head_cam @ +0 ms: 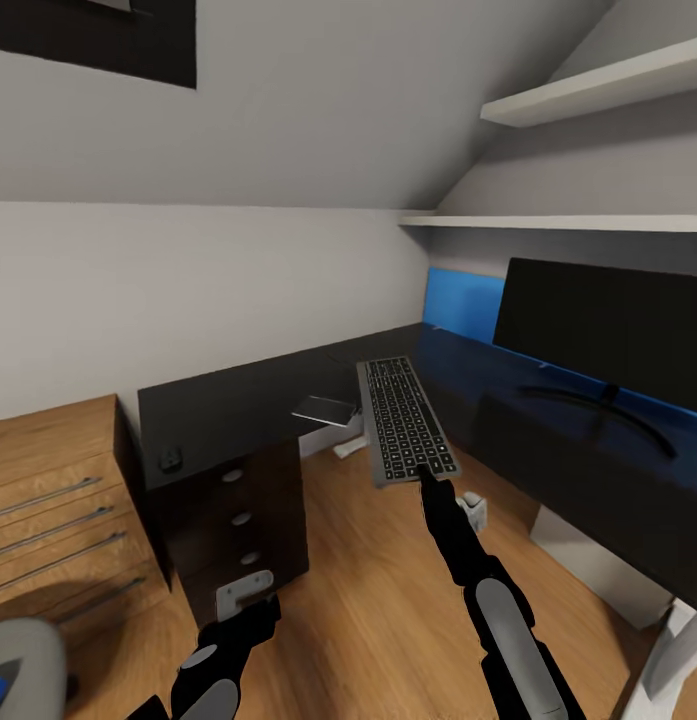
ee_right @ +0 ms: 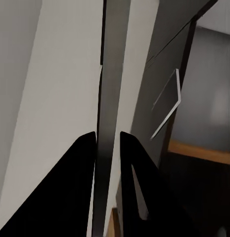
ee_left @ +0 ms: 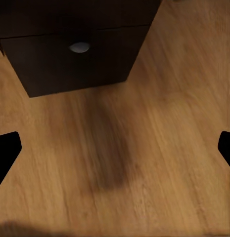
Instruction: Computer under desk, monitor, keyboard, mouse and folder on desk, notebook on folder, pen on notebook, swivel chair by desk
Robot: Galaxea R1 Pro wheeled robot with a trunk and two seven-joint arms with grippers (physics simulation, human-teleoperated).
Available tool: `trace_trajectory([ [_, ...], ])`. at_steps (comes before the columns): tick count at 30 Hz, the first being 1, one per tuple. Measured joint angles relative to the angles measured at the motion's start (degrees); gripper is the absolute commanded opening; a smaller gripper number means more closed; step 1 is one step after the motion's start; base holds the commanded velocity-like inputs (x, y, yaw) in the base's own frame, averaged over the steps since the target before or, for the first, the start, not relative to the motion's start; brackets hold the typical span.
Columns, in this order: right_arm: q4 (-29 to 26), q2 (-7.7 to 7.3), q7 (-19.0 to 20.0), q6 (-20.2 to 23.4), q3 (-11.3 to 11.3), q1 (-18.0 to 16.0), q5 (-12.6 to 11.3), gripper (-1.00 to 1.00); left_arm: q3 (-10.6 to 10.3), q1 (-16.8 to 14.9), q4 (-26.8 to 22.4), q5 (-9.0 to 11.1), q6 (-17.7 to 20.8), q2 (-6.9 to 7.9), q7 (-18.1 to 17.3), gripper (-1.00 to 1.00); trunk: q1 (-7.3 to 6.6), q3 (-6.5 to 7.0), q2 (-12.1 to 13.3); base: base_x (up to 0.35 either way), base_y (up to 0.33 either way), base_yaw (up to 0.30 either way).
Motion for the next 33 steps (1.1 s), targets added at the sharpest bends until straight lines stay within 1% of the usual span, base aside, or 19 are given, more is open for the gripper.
trace_trajectory([
  [5,0.19,-0.01,0.0,-0.01,0.02,0.0,0.05,-1.0,0.02,0.0,-0.02,0.0,0.03,0.01,0.0,1.0,0.01,-0.18,0.0,-0.105,0.094,-0.256],
  [22,0.79,-0.01,0.0,-0.02,0.03,0.0,0.09,-1.0,0.0,0.0,-0.02,0.0,0.06,0.02,0.0,1.0,0.02,-0.8,0.0,-0.22,0.147,-0.256],
  [33,0.88,0.0,0.0,-0.09,0.03,0.0,0.09,-1.0,0.0,0.0,-0.02,0.01,0.05,0.01,-0.02,1.0,0.0,-1.2,0.0,-0.017,0.012,-0.256],
])
